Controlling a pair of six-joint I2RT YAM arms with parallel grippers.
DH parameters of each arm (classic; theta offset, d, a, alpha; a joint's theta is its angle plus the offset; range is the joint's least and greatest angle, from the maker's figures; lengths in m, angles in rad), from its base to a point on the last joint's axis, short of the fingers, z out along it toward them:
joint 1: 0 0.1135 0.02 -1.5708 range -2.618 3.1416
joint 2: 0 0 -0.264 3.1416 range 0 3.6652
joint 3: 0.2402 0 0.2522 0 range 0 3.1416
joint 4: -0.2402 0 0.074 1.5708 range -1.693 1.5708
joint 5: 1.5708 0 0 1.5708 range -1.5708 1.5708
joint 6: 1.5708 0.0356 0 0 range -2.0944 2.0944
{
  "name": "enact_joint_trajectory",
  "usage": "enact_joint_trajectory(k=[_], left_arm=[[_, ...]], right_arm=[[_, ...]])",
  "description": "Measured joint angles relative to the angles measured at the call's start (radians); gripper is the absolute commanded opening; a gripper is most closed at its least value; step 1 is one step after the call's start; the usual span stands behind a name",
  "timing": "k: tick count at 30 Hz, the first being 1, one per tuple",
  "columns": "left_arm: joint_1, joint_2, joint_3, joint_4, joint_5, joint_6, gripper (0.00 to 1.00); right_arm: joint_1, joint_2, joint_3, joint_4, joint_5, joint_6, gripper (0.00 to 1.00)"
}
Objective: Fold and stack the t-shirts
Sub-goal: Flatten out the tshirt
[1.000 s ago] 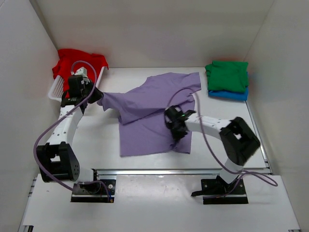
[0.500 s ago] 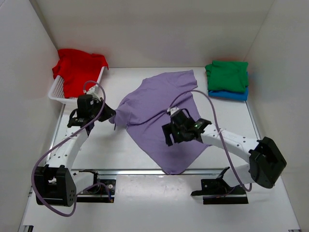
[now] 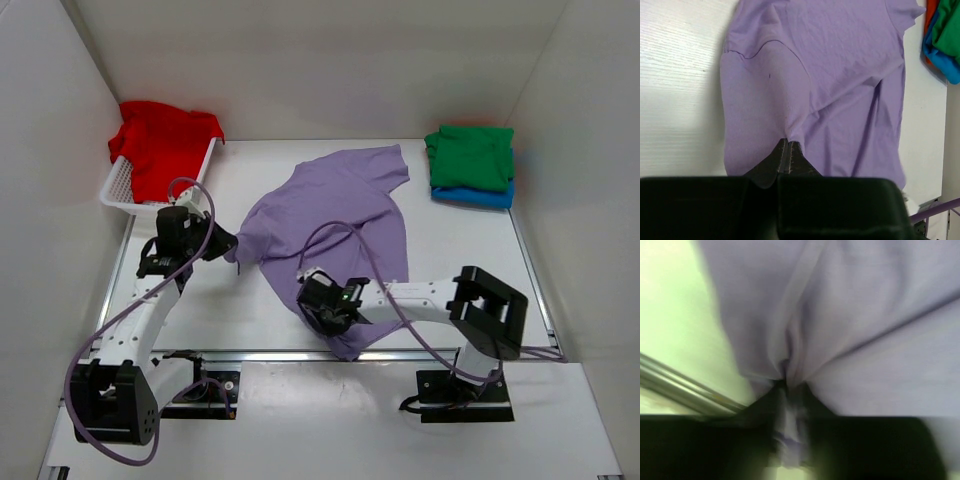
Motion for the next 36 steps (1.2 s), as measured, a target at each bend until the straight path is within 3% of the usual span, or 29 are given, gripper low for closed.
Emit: enact_joint_trajectory(k=[3,9,12,16,21,24,27,29,30,36], left_arm=[[0.011,-0.019,-0.002,-0.008,0.000,0.000,0.00],[0.034,-0.052,0.087,-0.076,-0.006,-0.019,0.00],[0.037,-0.105,0.228,-0.116,-0.032,-0.043,0.00],[0.010,-0.158,0.523,-0.176,-0.053,-0.050,0.00],[-0.038,-0.197,0.865,-0.232,-0.078,-0.063,0.00],[-0.090,-0.188,1.074,-0.285,-0.115,-0.057,0.00],[-0.153,-0.146,1.234,-0.303,-0.135,-0.040,0.00],[-0.145,-0.105,1.267,-0.295,-0.122,-0.027,0.00],[-0.121,-0.081,1.268,-0.286,-0.103,-0.026,0.00],[-0.039,0.284,1.241,-0.141,-0.048,-0.024,0.00]], right_arm=[[0.041,0.071,0.091,-0.019,-0.005,0.021,0.01],[0.016,-0.019,0.103,-0.146,-0.006,0.024,0.00],[-0.060,-0.217,0.113,-0.222,-0.002,0.004,0.00],[-0.183,-0.586,0.220,-0.242,0.026,-0.032,0.00],[-0.220,-0.938,0.269,-0.249,0.055,-0.048,0.00],[-0.393,-1.062,0.252,-0.291,0.010,-0.079,0.00],[-0.743,-1.056,0.281,-0.301,-0.192,-0.164,0.00],[-1.034,-1.003,0.318,-0.281,-0.397,-0.220,0.00],[-1.104,-0.975,0.323,-0.248,-0.453,-0.230,0.00],[-1.033,-0.708,0.314,-0.083,-0.505,-0.285,0.00]])
